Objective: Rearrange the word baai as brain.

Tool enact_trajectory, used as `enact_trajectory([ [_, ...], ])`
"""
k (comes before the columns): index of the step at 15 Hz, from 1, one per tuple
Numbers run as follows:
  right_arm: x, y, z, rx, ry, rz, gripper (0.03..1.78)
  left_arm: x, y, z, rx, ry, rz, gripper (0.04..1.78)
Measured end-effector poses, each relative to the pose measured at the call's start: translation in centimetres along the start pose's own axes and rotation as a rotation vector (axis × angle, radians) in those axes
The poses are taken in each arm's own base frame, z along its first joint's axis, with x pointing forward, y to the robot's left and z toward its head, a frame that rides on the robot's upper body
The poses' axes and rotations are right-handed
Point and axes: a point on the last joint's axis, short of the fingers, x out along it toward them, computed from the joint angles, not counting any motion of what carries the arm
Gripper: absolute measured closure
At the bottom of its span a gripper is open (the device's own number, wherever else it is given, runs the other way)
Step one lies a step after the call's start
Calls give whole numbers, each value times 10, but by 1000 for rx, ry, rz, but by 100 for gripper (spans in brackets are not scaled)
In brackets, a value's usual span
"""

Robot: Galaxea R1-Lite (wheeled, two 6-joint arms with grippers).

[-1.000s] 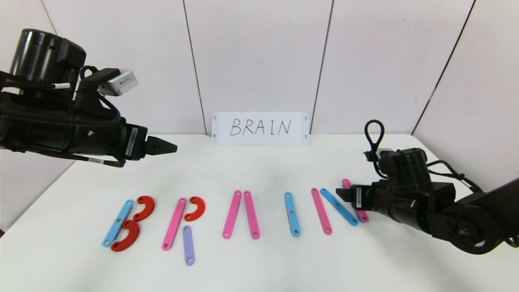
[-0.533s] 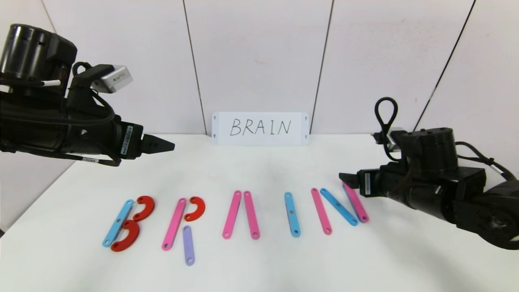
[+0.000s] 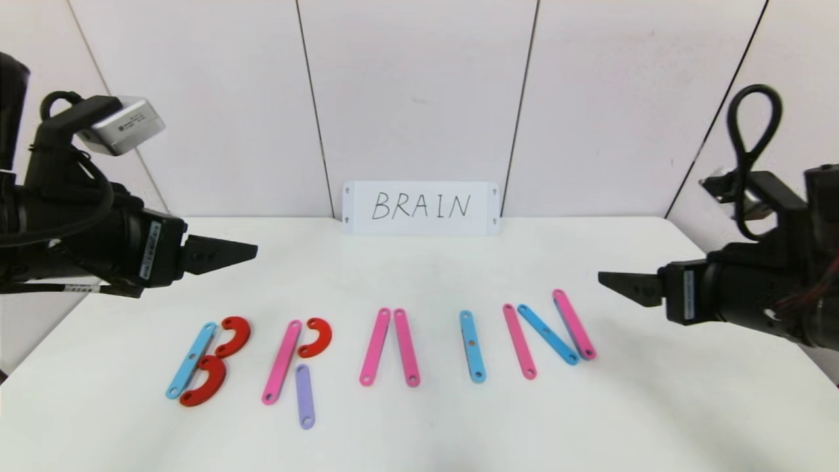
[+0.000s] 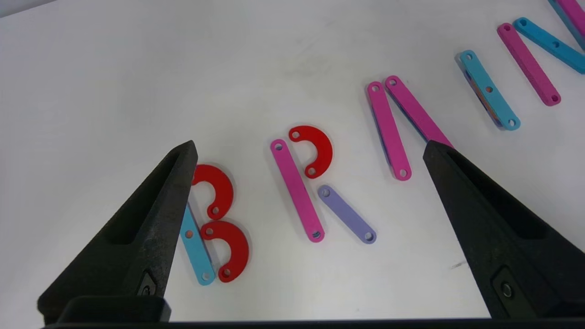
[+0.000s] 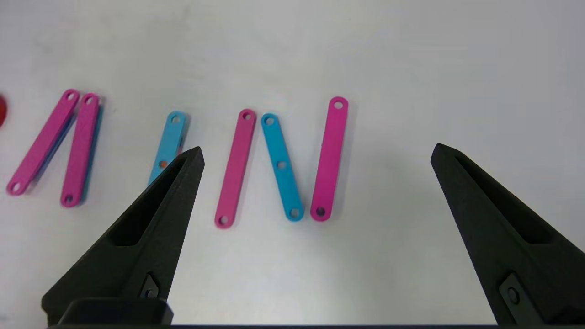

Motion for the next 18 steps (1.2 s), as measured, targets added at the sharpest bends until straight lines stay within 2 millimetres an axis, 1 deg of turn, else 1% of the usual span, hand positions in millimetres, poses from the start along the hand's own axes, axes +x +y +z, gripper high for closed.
enact_trajectory([
  [3, -41, -4, -5, 2, -21, 13, 7, -27, -4, -14, 4, -29, 3, 9],
  [6, -73, -7, -17, 2, -30, 14, 7, -51, -8, -28, 9, -67, 6, 9],
  [8, -85, -9, -21, 5, -48, -4, 7, -61, -10, -37, 11, -83, 7, 9],
  [11, -95, -11, -24, 13, -83, -16, 7, -76, -12, -47, 12, -113, 17, 9],
  [14, -107, -14, -27, 21, -124, -36, 7, -91, -12, -58, 9, -135, 110, 9],
  [18, -127, -20, -39, 38, -198, -157, 7, -119, -15, -78, 3, -201, 182, 9],
])
